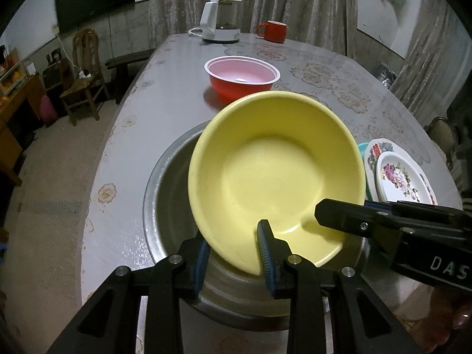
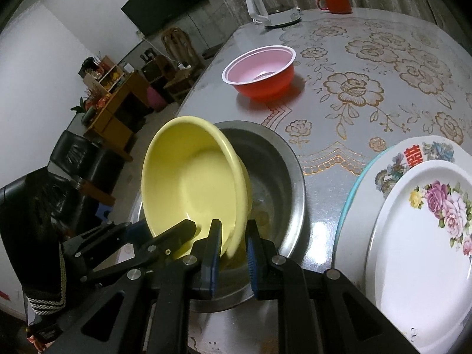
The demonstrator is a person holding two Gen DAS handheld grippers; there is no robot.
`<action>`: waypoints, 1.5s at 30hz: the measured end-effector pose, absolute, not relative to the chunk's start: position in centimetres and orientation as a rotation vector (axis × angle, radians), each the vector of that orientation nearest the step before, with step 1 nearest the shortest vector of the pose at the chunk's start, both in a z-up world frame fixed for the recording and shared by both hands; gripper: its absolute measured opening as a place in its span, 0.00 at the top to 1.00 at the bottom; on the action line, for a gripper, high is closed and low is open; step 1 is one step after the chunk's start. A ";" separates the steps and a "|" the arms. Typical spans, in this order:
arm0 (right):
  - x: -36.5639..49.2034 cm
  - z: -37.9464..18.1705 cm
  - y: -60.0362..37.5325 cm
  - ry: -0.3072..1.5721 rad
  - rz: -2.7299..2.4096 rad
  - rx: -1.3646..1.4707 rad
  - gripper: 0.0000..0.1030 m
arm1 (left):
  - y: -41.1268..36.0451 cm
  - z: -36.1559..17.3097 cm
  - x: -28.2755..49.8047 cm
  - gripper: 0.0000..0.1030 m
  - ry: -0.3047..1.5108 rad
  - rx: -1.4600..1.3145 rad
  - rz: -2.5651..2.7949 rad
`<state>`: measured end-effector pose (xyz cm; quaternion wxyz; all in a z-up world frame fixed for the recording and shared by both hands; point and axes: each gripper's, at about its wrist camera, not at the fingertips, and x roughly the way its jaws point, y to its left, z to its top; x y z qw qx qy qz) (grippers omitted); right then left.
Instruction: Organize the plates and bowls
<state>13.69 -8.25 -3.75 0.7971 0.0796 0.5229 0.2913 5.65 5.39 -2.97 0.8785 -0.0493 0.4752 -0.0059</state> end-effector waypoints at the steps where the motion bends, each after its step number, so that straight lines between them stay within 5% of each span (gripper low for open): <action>1: 13.7 -3.8 -8.2 1.125 0.626 0.173 0.82 | 5.4 -3.0 5.6 0.70 0.991 -0.102 -0.013; 12: 13.8 -3.3 -7.1 1.152 0.581 0.124 0.71 | 5.5 -2.9 5.9 0.65 1.002 -0.106 -0.022; 23: 14.0 -3.0 -7.3 1.158 0.553 0.136 0.70 | 5.5 -3.1 6.2 0.55 1.000 -0.091 -0.018; 45: 14.2 -1.7 -8.1 1.119 0.533 0.157 0.63 | 5.5 -3.1 6.6 0.53 1.008 -0.085 -0.018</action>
